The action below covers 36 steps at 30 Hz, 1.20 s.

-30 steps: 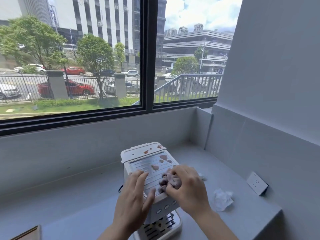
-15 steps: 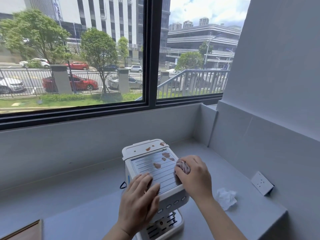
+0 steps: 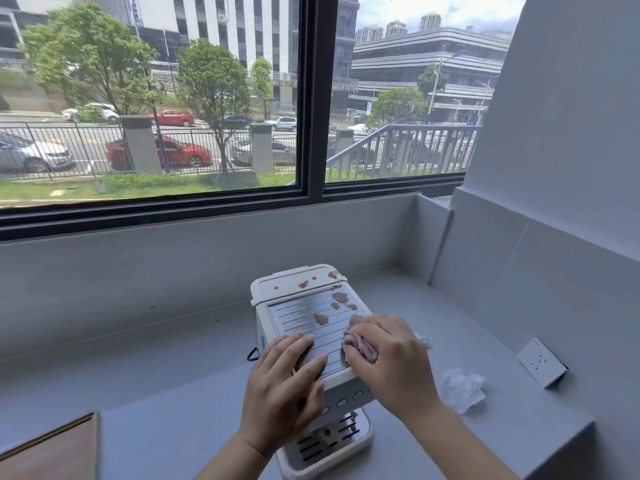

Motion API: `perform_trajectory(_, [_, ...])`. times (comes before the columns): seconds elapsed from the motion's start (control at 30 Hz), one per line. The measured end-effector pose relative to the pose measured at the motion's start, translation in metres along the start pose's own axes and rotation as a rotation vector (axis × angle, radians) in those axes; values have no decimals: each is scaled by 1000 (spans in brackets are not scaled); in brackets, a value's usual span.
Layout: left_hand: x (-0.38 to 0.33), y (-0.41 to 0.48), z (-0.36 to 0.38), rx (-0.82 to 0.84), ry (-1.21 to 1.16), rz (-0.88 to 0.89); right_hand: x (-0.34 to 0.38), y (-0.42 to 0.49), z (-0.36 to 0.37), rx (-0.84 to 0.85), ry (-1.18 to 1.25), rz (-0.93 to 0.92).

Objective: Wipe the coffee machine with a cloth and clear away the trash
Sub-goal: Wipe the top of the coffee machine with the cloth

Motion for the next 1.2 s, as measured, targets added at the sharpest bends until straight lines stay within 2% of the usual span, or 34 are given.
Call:
perform_trajectory(0.07, [-1,1,-1,-7,-5,-13,-9,8,-1,47,23,-14])
perform_trajectory(0.17, [-4,2,-4,-11,-7,-41,-23,36,4,120,12,115])
perform_trajectory(0.3, [-4,1,-4,0,-16,-70,3,27,15,151,-6,-89])
perform_trajectory(0.37, [-4,1,-2,3,-22,-83,1,16,10,141,52,-118])
perform_trajectory(0.43, [-4,2,-1,-3,-23,-91,-17,31,9,123,46,-20])
perform_trajectory(0.53, [-3,1,-2,-10,-32,-95,-29,64,23,183,-11,141])
perform_trajectory(0.6, [-3,1,-3,-6,-40,-91,-20,68,31,210,0,101])
perform_trajectory(0.73, [-1,-1,0,-7,-24,-75,-1,29,22,189,33,-115])
perform_trajectory(0.83, [-1,3,0,-12,-11,-75,-15,42,25,205,6,-83])
perform_trajectory(0.97, [-3,2,-1,-17,-21,-81,-25,93,50,318,11,92])
perform_trajectory(1.07, [-3,3,-2,-7,0,-72,-20,94,50,313,41,47])
perform_trajectory(1.2, [-3,1,-2,-8,-27,-80,-15,47,29,231,160,-46])
Point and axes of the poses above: each hand's wrist, its own y-axis towards the middle knuckle, its own z-axis out of the palm, x = y × z, the point moved 5 cm from there along y, towards the middle knuckle, and after that the axes turned 15 degrees about -z, right-handed, at the moved point
